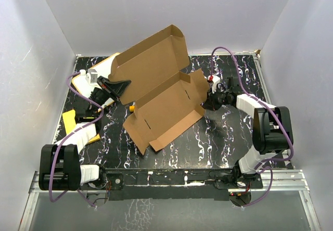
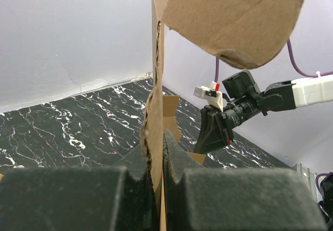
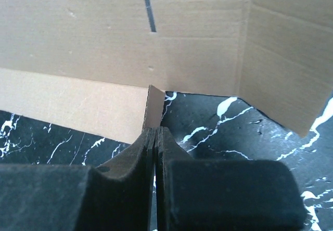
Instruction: Fold the paper box
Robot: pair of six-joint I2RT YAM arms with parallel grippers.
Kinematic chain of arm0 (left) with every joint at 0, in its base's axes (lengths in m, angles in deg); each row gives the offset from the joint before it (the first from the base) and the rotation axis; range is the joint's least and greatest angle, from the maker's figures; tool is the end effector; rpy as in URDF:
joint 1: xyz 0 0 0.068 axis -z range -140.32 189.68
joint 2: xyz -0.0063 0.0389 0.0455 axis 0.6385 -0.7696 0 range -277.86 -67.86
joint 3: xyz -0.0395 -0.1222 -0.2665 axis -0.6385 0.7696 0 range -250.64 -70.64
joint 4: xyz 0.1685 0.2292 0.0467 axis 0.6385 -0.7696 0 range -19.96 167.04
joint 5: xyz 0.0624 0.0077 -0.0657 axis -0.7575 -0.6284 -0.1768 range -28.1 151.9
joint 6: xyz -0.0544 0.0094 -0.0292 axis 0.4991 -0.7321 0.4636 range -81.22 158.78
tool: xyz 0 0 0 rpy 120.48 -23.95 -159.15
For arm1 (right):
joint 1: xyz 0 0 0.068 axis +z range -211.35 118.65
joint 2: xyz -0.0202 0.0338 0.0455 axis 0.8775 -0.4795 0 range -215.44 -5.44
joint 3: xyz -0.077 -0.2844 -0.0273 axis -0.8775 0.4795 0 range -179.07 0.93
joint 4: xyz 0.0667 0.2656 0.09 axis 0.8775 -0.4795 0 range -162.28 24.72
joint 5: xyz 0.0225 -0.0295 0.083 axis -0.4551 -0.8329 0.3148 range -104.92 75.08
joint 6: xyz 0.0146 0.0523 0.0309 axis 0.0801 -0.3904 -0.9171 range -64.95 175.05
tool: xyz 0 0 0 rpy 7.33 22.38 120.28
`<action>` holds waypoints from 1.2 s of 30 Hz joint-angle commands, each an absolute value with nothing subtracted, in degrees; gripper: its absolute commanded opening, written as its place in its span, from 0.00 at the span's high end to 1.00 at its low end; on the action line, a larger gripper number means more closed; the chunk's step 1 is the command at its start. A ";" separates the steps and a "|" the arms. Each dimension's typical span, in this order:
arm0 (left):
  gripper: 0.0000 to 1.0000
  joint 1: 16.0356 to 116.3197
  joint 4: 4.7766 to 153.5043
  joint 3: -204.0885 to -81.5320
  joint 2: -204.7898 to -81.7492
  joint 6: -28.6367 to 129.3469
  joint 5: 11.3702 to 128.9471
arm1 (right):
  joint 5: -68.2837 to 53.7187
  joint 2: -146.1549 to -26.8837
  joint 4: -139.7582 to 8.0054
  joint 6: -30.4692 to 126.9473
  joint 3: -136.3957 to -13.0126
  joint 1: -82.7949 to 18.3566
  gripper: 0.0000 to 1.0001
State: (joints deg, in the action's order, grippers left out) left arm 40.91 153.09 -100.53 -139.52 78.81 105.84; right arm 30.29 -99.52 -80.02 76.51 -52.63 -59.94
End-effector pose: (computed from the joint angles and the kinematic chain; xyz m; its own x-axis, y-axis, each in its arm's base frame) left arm 0.2621 -0.0386 0.3102 0.0525 -0.4643 -0.8841 0.8130 0.5340 -0.2322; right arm 0.3476 0.0424 0.1802 -0.6104 -0.2728 -0.7436 -0.6929 0.6388 0.3344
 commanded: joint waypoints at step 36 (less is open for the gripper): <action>1.00 40.82 154.79 -100.11 -138.01 77.85 104.62 | 37.65 -95.12 -89.49 87.60 -57.73 -57.62 0.71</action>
